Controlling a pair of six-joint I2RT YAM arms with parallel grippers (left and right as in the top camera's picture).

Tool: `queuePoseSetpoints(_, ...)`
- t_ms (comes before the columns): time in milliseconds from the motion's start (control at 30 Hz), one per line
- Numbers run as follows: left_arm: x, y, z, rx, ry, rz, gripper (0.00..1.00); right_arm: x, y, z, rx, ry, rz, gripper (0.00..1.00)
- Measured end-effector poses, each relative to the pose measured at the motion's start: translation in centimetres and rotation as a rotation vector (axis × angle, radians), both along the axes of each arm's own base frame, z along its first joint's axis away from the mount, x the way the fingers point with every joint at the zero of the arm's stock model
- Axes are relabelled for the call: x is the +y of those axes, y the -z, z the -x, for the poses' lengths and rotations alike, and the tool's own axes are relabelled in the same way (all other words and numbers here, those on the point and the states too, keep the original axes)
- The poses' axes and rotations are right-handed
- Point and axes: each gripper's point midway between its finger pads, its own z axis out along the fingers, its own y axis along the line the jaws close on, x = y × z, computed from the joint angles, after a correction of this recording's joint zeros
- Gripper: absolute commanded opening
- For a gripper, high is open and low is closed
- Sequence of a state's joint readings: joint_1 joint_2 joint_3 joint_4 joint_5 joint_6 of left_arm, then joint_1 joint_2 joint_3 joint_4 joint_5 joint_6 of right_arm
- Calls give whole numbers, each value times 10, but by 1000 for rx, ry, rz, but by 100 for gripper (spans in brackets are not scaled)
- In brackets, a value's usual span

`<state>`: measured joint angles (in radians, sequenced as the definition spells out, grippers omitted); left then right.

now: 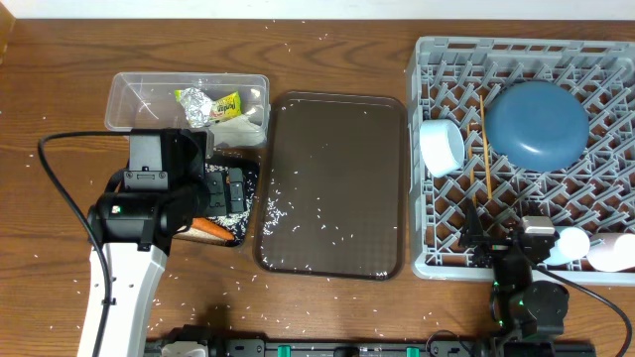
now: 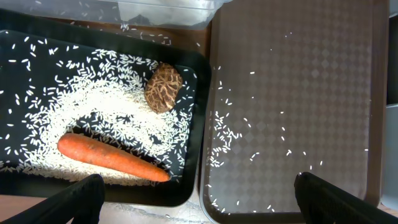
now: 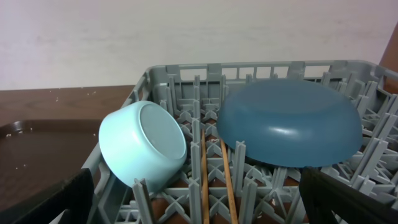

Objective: Sort waste into correct bins and load items into the dishwasher rack

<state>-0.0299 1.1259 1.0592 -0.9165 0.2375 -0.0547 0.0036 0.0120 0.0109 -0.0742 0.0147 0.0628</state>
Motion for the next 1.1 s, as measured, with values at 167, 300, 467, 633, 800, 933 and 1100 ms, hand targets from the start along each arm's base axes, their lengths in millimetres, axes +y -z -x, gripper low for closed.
queuePoseSetpoints(167, -1, -2, 3, -14, 3, 0, 98, 0, 0, 0, 0, 0, 0, 99)
queuePoseSetpoints(300, 5, -8, 23, -65, -10, -28, 98, 0, 0, 0, -1, 0, 0, 99)
queuePoseSetpoints(467, 21, -15, 52, -180, -60, -96, 98, 0, 0, 0, 0, 0, 0, 99)
queuePoseSetpoints(633, 31, -21, 73, -309, -98, -132, 98, 0, 0, 0, -1, 0, 0, 99)
queuePoseSetpoints(800, 33, -36, 65, -533, -123, -122, 98, 0, 0, 0, -1, 0, 0, 99)
queuePoseSetpoints(933, 33, -42, 56, -694, -136, -107, 98, 0, 0, 0, -1, 0, 0, 99)
queuePoseSetpoints(1100, 32, -32, 46, -836, -143, -91, 98, 0, 0, 0, -1, 0, 0, 99)
